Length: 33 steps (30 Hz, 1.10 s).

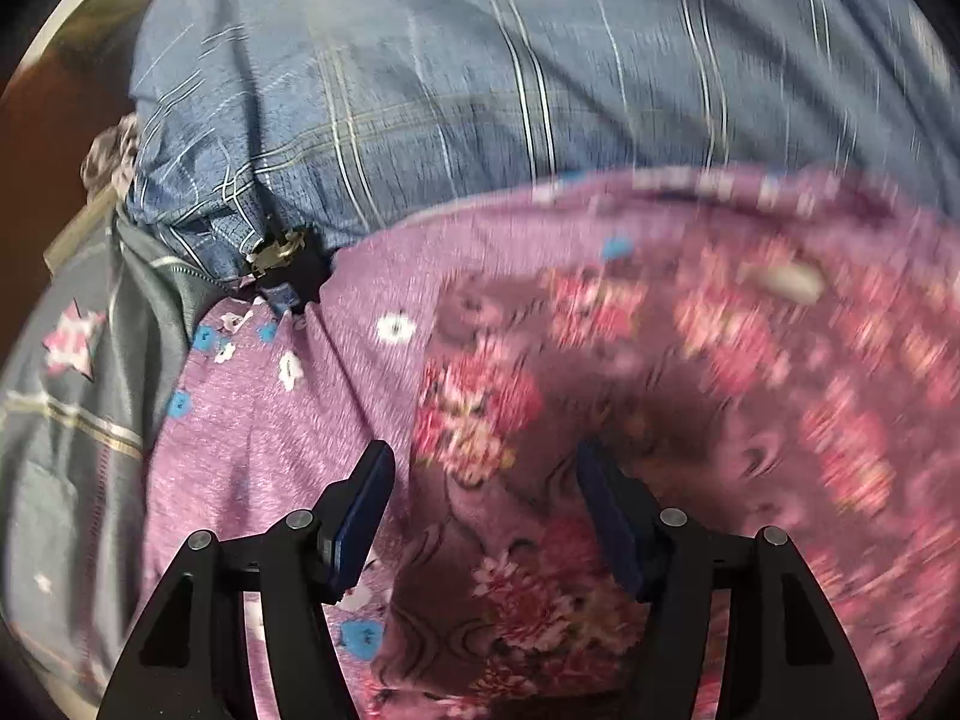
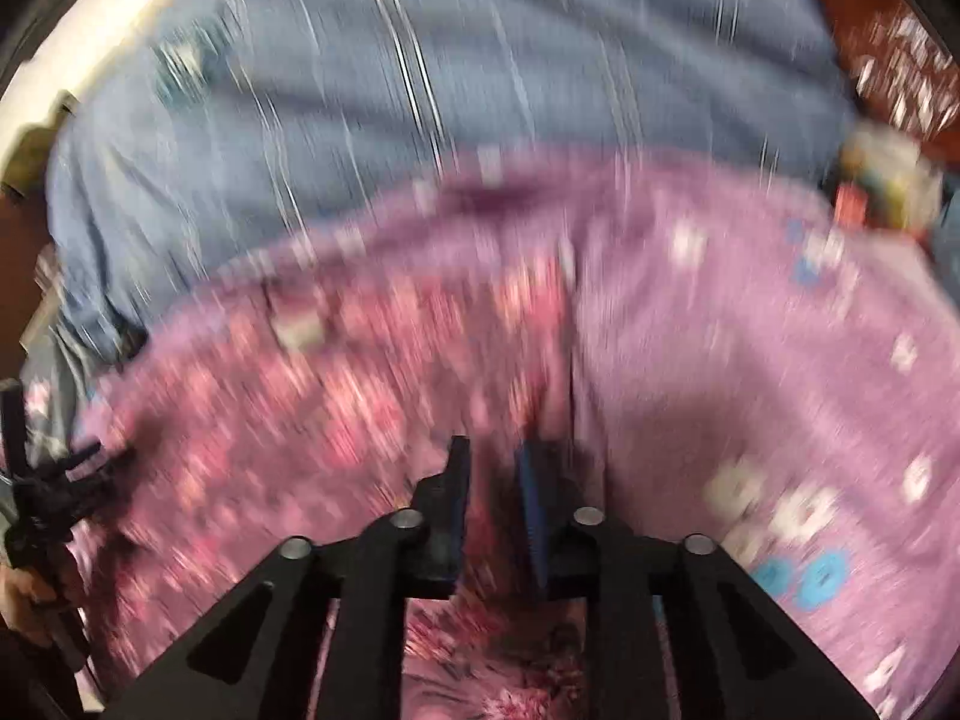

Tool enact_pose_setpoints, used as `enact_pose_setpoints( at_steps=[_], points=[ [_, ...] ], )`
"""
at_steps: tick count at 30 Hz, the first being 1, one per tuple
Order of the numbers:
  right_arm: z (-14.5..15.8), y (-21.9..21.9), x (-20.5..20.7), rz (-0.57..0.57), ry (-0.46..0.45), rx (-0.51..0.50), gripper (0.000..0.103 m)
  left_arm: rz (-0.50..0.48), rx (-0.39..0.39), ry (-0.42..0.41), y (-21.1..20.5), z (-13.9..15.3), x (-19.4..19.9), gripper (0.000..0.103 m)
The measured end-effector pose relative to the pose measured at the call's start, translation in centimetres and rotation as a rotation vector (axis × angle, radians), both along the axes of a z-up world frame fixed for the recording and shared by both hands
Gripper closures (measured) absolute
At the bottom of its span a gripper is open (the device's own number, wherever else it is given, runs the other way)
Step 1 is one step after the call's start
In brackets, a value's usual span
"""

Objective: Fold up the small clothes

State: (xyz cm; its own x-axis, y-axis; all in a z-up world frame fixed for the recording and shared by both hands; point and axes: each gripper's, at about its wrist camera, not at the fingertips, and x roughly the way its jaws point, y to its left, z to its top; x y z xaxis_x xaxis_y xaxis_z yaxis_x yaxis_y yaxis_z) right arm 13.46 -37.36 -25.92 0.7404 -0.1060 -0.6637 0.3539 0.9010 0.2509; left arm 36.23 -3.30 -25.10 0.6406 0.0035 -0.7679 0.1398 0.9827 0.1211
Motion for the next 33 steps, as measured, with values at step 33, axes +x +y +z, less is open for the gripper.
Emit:
enact_pose_setpoints(
  at_steps=[33],
  points=[
    [-5.1,6.9,8.1,0.174,0.192,-0.081,0.077,-0.045,0.023,-0.025,-3.6,-4.2,-1.2,0.009]
  ],
)
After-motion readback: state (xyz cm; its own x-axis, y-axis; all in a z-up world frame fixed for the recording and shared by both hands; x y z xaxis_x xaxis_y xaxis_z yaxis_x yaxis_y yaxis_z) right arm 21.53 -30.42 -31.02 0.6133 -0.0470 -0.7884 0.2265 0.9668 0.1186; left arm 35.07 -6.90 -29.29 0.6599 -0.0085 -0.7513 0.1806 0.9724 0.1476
